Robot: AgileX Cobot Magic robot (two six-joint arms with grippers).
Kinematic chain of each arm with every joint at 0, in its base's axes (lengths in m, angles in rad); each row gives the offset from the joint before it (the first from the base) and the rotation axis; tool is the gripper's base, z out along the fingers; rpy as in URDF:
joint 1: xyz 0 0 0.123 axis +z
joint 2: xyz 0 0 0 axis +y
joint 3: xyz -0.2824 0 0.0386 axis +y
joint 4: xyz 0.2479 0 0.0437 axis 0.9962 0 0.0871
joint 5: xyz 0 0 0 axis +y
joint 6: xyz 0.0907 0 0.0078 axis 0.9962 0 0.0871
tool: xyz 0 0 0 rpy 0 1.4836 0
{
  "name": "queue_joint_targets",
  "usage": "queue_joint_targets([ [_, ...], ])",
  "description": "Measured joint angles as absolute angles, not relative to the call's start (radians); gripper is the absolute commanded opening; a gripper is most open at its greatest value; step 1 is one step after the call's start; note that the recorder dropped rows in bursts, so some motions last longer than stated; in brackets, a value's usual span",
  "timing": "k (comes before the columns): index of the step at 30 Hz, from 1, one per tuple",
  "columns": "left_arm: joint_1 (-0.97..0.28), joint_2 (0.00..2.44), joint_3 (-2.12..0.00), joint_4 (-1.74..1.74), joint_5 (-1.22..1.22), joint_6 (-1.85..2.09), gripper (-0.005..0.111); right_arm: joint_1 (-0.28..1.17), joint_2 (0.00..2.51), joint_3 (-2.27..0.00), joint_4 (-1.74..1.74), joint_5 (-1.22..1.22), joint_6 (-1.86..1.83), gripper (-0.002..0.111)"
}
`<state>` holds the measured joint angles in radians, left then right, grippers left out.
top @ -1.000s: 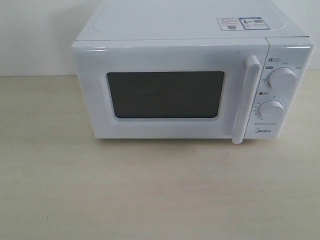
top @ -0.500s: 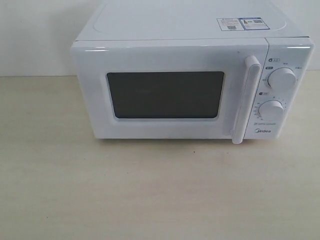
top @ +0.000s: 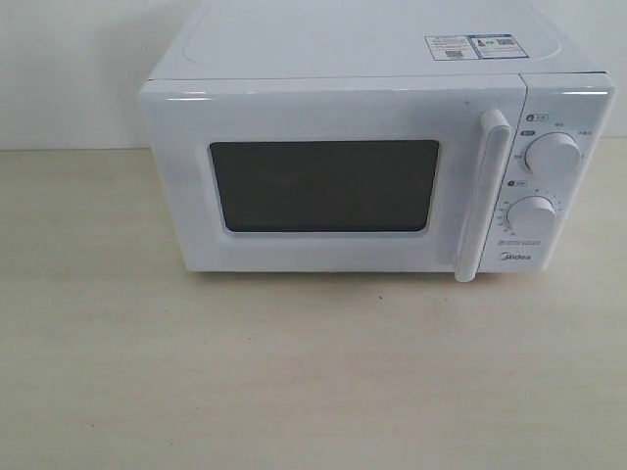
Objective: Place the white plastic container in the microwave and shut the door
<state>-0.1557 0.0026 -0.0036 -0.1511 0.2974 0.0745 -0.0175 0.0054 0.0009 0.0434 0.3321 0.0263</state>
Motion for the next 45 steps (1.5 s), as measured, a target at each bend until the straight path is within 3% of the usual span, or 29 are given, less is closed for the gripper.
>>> queue_joint_targets([
  [8,-0.028,0.003,-0.004,-0.15,0.299,0.09,0.004,-0.017,0.005,0.001,0.043,0.332,0.026,0.0],
  [45,-0.022,0.003,-0.004,-0.15,0.305,0.092,0.004,-0.017,0.005,0.001,0.043,0.332,0.026,0.0],
])
